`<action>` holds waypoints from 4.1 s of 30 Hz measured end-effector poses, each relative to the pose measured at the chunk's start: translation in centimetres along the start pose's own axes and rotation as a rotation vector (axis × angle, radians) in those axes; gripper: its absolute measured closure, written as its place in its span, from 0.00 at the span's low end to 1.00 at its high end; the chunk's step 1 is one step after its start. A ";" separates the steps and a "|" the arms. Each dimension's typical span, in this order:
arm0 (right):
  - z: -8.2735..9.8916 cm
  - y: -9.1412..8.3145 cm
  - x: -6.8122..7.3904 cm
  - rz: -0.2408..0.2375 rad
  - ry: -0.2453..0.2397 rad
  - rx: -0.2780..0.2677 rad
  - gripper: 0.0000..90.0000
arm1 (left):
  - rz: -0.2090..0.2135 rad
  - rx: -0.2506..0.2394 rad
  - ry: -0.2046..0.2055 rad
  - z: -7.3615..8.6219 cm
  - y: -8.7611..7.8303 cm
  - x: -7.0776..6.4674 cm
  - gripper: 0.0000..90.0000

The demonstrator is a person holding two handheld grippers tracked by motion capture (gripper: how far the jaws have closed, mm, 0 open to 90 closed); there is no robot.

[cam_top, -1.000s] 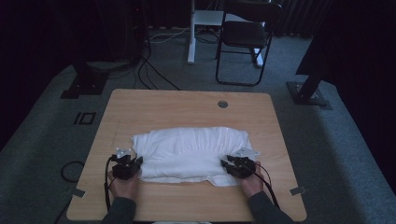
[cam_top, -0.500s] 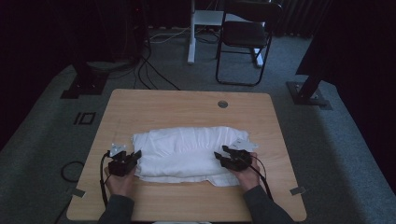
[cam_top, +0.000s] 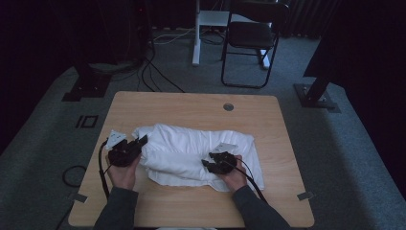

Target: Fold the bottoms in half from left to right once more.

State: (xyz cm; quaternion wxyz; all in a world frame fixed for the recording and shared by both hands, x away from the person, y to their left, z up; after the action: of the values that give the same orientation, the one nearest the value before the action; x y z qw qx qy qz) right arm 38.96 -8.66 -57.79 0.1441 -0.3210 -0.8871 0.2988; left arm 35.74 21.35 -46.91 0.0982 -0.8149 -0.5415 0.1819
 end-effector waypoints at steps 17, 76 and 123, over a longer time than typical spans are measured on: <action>-1.9 3.0 2.2 0.065 -0.053 -0.004 0.63 | 0.138 -0.077 0.086 -4.7 1.2 -5.5 0.95; -1.3 2.6 -2.1 0.043 -0.011 0.060 0.43 | 0.232 -0.021 0.163 -3.9 4.2 -10.8 0.95; -4.1 -6.3 -6.6 0.040 0.135 -0.261 0.48 | 0.352 0.268 0.253 5.6 16.1 -15.9 0.82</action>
State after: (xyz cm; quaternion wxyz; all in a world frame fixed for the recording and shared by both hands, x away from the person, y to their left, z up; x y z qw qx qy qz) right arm 42.72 -15.11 -51.07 0.1544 -0.3739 -0.9002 0.1614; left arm 41.61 0.19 -54.73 0.2393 -0.8924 -0.3459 0.1632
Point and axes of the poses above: each handheld gripper's, and its own axes: y roughly forward along the jaws, z roughly out of its underside, x roughly to its left, the point moved 4 cm from there along y, roughly forward along the jaws, and after that the axes turned 3 degrees about -z, right-handed, at the moved point
